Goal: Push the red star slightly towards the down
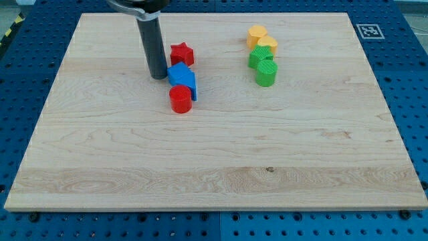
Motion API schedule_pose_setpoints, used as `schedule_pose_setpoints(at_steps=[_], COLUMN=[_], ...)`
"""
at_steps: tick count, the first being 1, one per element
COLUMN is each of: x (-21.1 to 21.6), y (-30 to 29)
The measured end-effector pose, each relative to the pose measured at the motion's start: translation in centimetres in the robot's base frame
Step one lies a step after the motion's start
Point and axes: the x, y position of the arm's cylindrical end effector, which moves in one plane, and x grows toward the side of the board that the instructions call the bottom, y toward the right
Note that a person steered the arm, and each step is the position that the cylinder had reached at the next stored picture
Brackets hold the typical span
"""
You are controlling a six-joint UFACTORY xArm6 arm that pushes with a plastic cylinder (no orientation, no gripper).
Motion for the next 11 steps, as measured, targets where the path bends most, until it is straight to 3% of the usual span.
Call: schedule_pose_setpoints(at_steps=[2,3,4,5,6,9,11], x=[-0.4,-0.6,-3.6,-8.6,-9.9,-8.1,-5.2], y=[1.4,-2.0,-6.7,-7.4,-5.8,1.3,2.2])
